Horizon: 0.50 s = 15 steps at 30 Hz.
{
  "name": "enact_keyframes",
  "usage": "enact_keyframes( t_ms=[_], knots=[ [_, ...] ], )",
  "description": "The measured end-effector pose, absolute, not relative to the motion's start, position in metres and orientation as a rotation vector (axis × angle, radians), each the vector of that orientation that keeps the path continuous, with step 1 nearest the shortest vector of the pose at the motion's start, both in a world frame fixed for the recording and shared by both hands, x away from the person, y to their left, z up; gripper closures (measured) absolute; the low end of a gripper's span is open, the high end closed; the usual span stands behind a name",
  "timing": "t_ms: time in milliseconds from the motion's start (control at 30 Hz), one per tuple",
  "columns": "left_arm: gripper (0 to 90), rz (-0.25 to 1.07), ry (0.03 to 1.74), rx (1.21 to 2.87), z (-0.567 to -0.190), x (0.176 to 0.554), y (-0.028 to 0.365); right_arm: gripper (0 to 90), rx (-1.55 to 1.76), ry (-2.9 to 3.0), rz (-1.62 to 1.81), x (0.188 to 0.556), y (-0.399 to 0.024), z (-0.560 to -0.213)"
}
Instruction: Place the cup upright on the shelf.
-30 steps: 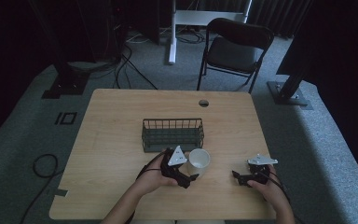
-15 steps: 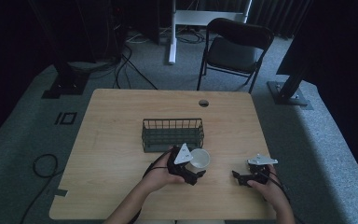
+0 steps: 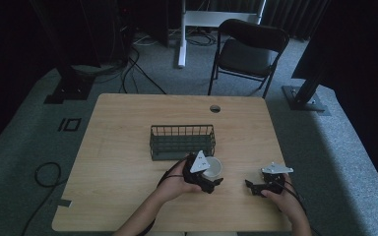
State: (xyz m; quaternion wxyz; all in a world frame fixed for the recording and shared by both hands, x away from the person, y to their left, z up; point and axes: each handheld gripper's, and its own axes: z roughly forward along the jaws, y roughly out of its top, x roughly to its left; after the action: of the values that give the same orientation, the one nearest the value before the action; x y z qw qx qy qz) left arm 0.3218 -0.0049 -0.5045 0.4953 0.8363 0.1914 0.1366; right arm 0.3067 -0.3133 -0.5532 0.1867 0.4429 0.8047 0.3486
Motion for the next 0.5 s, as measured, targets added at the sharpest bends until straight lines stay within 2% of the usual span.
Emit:
enact_keyframes(
  t_ms=[67,133,500],
  knots=[
    [16.7,0.332,0.486,2.009,-0.505,0.322,-0.004,11.9,1.247,2.265,0.981,0.307,-0.313,-0.553],
    [19.9,0.336,0.494,2.002,-0.504,0.323,-0.004,11.9,1.247,2.266,0.981,0.307,-0.313,-0.553],
    [20.3,0.332,0.438,1.988,-0.481,0.316,0.003,11.9,1.246,2.266,0.98,0.307,-0.313,-0.553]
  ],
)
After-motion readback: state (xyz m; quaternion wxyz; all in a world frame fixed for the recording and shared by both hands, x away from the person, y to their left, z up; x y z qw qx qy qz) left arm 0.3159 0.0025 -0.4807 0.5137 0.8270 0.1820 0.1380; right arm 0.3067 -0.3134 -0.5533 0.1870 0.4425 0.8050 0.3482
